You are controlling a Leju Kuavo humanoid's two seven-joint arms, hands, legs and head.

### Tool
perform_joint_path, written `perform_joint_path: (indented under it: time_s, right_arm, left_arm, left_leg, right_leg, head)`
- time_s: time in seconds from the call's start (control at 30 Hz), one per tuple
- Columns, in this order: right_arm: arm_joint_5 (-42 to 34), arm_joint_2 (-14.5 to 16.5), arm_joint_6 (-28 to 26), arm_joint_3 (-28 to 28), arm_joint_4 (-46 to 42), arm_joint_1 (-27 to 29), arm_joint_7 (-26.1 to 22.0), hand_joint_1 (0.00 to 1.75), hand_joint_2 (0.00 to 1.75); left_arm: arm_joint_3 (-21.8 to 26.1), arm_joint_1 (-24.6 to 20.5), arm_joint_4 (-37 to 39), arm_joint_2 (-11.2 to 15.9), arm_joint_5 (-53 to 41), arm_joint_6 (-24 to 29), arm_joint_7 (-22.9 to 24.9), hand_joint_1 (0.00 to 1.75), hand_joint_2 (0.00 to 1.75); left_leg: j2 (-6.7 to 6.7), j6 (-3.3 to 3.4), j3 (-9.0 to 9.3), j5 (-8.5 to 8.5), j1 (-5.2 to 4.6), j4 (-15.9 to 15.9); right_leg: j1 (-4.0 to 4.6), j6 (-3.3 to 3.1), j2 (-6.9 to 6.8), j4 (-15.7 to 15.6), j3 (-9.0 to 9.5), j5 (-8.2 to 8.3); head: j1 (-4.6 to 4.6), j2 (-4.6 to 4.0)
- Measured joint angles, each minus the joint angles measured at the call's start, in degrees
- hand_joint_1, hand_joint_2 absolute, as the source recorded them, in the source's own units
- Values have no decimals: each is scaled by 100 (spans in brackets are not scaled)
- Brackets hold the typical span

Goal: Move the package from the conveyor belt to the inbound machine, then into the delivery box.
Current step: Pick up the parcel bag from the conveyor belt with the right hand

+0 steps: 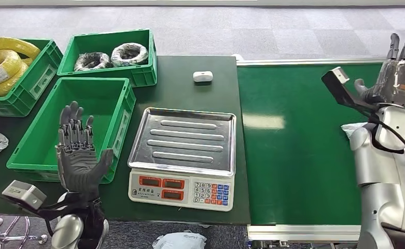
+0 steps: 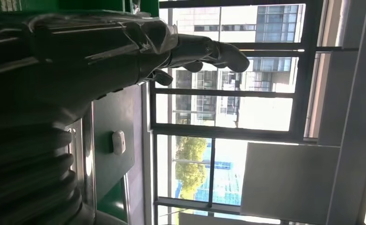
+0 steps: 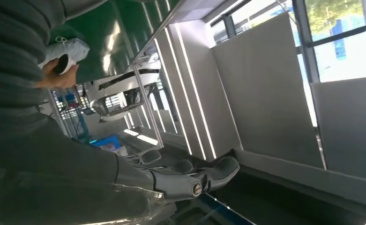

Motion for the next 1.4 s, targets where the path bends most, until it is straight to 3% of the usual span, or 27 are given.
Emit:
perform_joint_path:
  time_s: [0.23, 0.7, 1.07, 1.4]
  right_arm:
    - [41, -589, 211, 416, 1697, -578, 180, 0, 175]
    - [-67, -1439, 650, 793, 2878, -93, 225, 0, 175]
    - [-46, -1669, 623, 799, 3015, 456, 230, 0, 175]
    - [-201, -1604, 1395, 816, 2400, 1112, -83, 0, 175]
  left_arm:
    - [105, 232, -186, 50, 4, 188, 0, 0, 175]
    - [262, 653, -241, 246, -146, 264, 0, 0, 175]
    - [273, 787, -254, 360, -189, 329, 0, 0, 175]
    - [299, 873, -305, 408, -238, 365, 0, 0, 175]
  left_leg:
    - [1, 0, 0, -1, 0, 0]
    - [2, 2, -3, -3, -2, 0]
    - [6, 3, -2, -4, -2, -2]
    - [7, 3, -1, -4, -2, -2]
  right_leg:
    - [0, 2, 0, -1, -5, 0]
    - [-2, 2, 0, -4, -7, 0]
    - [-1, 2, 4, -3, -6, 0]
    - [-1, 2, 4, -4, -5, 0]
  head:
    - [-7, 0]
    - [-7, 0]
    - [-7, 0]
    - [-7, 0]
